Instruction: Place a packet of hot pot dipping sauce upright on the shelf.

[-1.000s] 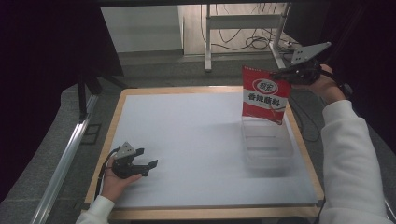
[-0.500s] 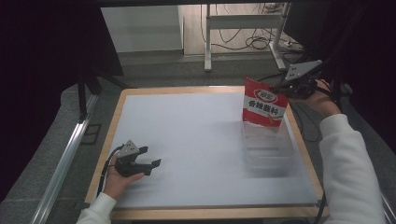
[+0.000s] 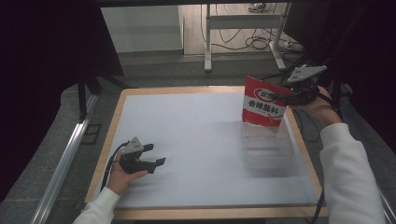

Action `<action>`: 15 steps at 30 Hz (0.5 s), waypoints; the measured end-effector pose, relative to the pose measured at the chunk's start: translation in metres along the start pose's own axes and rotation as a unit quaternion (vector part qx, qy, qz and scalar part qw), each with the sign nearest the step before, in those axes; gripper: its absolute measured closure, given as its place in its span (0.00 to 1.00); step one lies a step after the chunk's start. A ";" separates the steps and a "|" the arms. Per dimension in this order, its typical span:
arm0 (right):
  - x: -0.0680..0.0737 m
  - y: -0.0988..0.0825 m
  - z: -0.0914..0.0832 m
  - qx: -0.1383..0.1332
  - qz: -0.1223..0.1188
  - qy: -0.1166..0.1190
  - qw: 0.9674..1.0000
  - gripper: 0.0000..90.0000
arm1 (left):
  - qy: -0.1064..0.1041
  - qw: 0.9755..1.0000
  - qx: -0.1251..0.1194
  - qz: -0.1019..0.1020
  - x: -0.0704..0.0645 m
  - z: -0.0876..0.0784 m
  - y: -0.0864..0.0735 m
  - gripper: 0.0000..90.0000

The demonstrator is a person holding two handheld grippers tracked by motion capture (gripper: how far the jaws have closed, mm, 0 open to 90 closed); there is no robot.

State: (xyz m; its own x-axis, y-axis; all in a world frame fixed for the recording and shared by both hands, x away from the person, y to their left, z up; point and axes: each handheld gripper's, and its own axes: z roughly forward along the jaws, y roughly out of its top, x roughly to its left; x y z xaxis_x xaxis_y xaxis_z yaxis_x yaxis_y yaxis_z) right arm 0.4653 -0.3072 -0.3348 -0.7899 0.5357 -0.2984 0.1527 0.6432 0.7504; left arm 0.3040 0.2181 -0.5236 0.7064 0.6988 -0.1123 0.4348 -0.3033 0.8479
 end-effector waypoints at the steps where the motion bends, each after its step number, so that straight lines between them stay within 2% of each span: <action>1: 0.004 0.003 -0.003 -0.009 0.011 -0.009 1.000 0.53 | -0.004 1.000 0.000 0.001 0.000 0.001 0.001 0.22; 3: 0.011 0.008 -0.008 -0.030 0.035 -0.016 0.999 0.47 | -0.009 1.000 -0.004 0.002 0.001 0.002 0.004 0.22; 4: 0.017 0.013 -0.012 -0.044 0.055 -0.027 0.997 0.44 | -0.012 1.000 -0.005 0.001 0.001 0.002 0.004 0.22; 6: 0.025 0.019 -0.017 -0.060 0.075 -0.028 0.995 0.40 | -0.013 1.000 -0.004 0.002 0.002 0.003 0.005 0.22; 8: 0.038 0.024 -0.020 -0.077 0.086 -0.039 0.992 0.38 | -0.010 1.000 0.001 0.007 0.001 0.005 0.005 0.22; 11: 0.064 0.028 -0.019 -0.091 0.093 -0.035 0.991 0.36 | -0.006 1.000 0.005 0.010 0.000 0.006 0.007 0.22; 13: 0.082 0.026 -0.016 -0.097 0.103 -0.024 0.990 0.35 | -0.004 1.000 0.009 0.017 -0.002 0.005 0.009 0.22; 15: 0.099 0.023 -0.011 -0.098 0.111 -0.017 0.989 0.35 | -0.004 1.000 0.002 0.015 -0.005 0.004 0.012 0.22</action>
State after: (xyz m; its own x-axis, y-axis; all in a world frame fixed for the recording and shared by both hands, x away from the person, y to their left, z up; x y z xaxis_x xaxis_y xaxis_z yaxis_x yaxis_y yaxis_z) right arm 0.3841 -0.2458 -0.3406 -0.7293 0.6716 -0.1305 0.2001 0.3917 0.8981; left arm 0.3083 0.2085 -0.5154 0.7237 0.6841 -0.0904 0.4154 -0.3272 0.8488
